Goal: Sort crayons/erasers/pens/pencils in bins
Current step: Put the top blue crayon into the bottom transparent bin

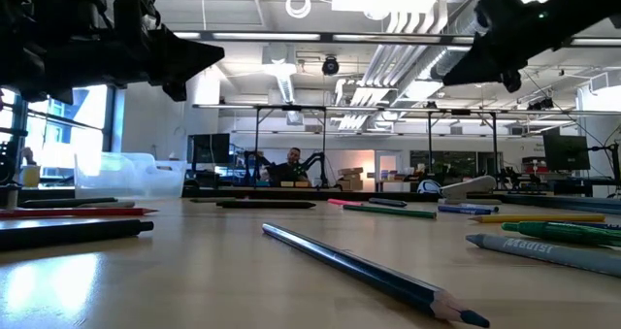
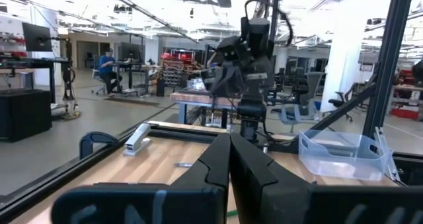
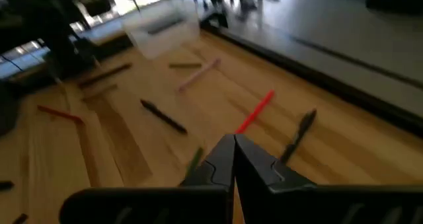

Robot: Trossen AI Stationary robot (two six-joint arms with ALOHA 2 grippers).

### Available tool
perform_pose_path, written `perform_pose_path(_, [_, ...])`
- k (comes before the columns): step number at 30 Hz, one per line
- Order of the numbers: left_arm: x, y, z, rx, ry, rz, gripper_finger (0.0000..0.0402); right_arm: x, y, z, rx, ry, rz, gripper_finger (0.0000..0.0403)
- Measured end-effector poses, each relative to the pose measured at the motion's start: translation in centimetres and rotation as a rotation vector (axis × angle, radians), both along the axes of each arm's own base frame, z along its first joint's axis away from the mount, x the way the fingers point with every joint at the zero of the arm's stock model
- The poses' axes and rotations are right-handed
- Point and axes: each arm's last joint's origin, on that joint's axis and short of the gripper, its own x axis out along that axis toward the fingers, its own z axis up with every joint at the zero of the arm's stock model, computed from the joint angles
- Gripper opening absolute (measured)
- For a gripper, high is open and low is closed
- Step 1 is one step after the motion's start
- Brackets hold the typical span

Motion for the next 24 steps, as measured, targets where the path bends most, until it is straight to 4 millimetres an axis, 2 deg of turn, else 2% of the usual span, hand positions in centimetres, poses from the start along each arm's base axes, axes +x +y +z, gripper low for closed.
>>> perform_pose_path(7, [0.0, 0.0, 0.0, 0.0, 0.0, 0.0, 0.0, 2.8, -0.1, -0.6, 0.237, 0.212, -0.061, 0.0])
perform_pose_path(12, [0.0, 0.0, 0.0, -0.008, -0.002, -0.002, 0.0, 3.9, 0.0, -2.2, 0.416, 0.309, -0.147, 0.0006])
perform_pose_path(15, [0.0, 0.0, 0.0, -0.008, -0.002, -0.001, 0.0, 4.4, 0.0, -3.5, 0.472, 0.381, -0.176, 0.0032])
perform_pose_path(21, [0.0, 0.0, 0.0, -0.008, -0.002, 0.002, 0.0, 5.5, 0.0, -5.9, 0.517, 0.505, -0.177, 0.0117])
perform_pose_path(24, [0.0, 0.0, 0.0, -0.008, -0.001, 0.002, 0.0, 5.9, 0.0, -7.0, 0.543, 0.553, -0.191, 0.0146])
